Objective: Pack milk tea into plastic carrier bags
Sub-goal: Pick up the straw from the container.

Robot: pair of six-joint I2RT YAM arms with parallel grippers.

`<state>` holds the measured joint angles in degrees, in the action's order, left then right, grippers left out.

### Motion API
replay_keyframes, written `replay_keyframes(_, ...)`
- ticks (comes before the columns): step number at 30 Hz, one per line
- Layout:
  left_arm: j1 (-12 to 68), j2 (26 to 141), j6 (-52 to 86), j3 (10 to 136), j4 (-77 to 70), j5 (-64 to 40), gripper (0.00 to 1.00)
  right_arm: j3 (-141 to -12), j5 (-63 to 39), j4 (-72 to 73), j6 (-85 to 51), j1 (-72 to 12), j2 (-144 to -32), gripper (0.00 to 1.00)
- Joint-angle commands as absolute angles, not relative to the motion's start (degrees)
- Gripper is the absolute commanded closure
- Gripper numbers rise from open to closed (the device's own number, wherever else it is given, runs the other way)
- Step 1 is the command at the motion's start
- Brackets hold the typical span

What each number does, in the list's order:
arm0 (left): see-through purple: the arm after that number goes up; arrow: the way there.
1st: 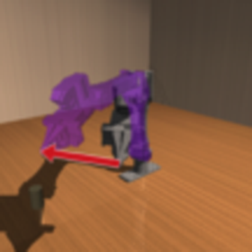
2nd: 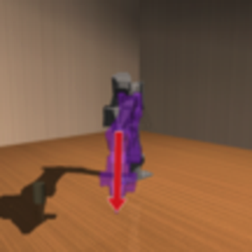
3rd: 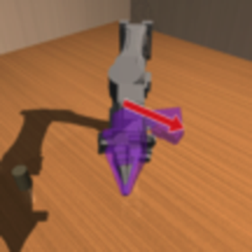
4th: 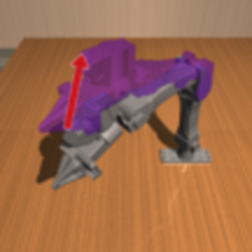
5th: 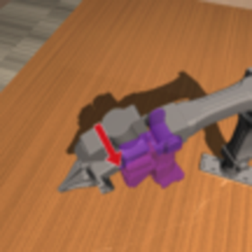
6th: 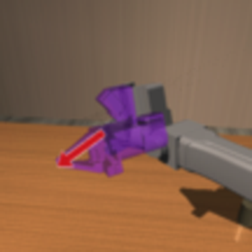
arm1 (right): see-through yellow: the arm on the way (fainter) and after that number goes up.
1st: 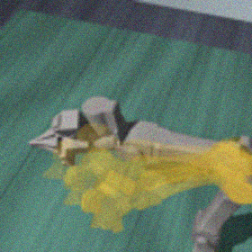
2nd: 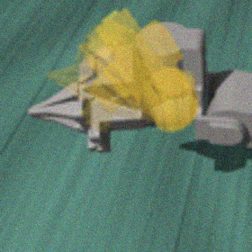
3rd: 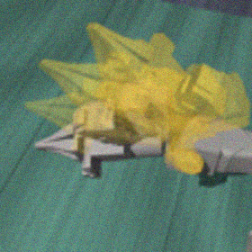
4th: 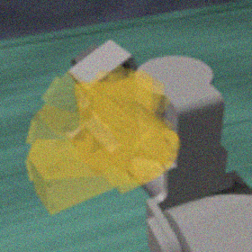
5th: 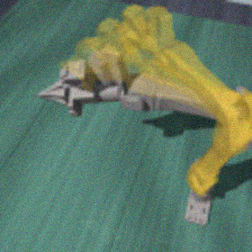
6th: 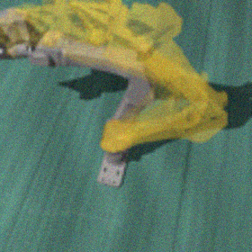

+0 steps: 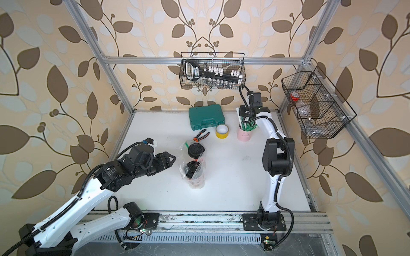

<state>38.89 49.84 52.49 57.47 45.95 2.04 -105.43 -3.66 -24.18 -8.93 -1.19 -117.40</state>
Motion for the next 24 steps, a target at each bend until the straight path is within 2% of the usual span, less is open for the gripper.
replay_keyframes(1,38.2,49.3,51.7,59.7,46.3,3.4,0.27,-104.9,-4.1,-23.5,-9.0,-0.7,-118.4,0.78)
replay_keyframes(13,38.3,49.3,51.9,59.6,45.6,3.4,0.27,-103.7,-2.8,-23.0,-8.0,-0.7,-114.1,0.93)
replay_keyframes(15,38.2,49.4,52.0,59.6,45.4,3.2,0.27,-102.4,-3.0,-22.8,-7.8,-0.7,-112.2,0.99)
replay_keyframes(24,38.2,49.9,52.0,59.8,44.3,1.9,0.27,-97.7,-1.8,-22.4,-6.8,-0.6,-103.9,1.0)
